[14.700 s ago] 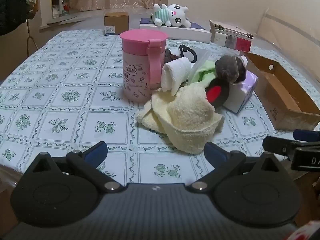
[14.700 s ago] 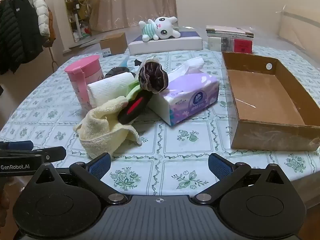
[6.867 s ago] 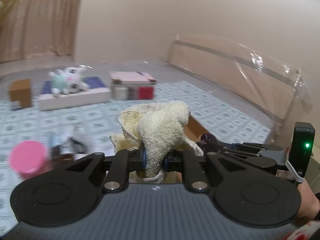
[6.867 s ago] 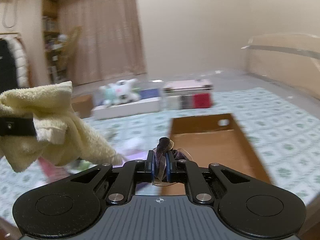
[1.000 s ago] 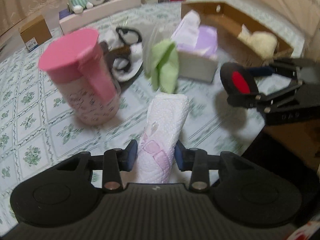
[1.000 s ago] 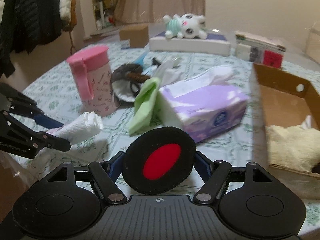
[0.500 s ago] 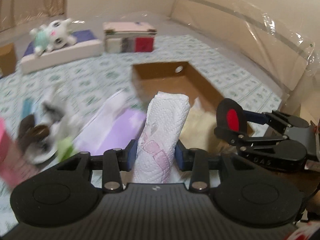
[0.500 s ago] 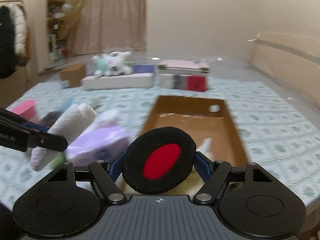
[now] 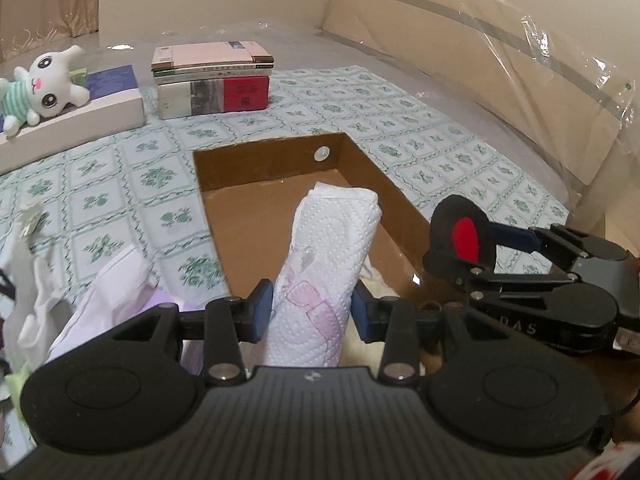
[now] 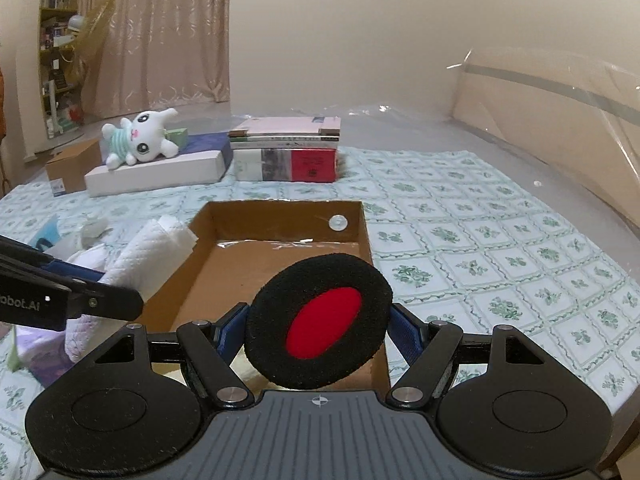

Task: Organize soft objects
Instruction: 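Carry the white towel and black-red pad into the box and release both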

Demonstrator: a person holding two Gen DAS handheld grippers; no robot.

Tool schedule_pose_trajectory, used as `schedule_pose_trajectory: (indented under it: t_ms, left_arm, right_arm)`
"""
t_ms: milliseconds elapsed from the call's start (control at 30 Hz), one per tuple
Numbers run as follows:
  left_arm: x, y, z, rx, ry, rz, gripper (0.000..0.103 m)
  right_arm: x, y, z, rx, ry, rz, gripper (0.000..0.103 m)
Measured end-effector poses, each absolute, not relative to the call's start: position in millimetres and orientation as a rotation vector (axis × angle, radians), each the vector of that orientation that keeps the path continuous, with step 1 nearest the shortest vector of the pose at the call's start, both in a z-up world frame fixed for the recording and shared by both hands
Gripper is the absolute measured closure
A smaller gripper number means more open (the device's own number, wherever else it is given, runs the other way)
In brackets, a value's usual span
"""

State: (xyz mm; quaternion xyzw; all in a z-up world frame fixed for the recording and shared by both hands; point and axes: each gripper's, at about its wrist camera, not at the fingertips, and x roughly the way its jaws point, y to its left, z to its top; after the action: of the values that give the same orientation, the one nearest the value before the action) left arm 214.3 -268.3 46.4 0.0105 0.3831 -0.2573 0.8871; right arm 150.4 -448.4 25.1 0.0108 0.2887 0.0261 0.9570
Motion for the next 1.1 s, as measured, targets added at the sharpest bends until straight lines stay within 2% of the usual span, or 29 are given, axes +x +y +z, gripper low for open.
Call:
schedule_pose_trajectory:
  t_ms: [100,233,667,733,767,800,1100]
  left_arm:
    - [220,-274,41,0.022,0.788,-0.541,0.049]
    - [221,-271,39,0.033,0.771,-0.526,0.044]
    - [197,-238,45,0.030,0.735,-0.459,0.043]
    - [193,-236,46,0.039,0.728,-0.448,0.043]
    - [191,-234,46,0.039,0.730,-0.445,0.043]
    - [191,-233,47,0.036,0.732,-0.442,0.043]
    - [177,-212,48,0.014,0.736,-0.405,0.043]
  right_arm:
    - [155,-451,21,0.023,0.593,0.053,0.029]
    - [158,-452,16,0.035,0.604,0.057,0.029]
    - [165,-448,19,0.080,0.580,0.104,0.029]
    - [165,-449,21,0.122,0.561,0.113,0.023]
    - [165,-451,22,0.143,0.553,0.111,0.014]
    - [164,-451,24,0.152,0.546,0.105,0.012]
    - [136,-448,33,0.183,0.526,0.078,0.011]
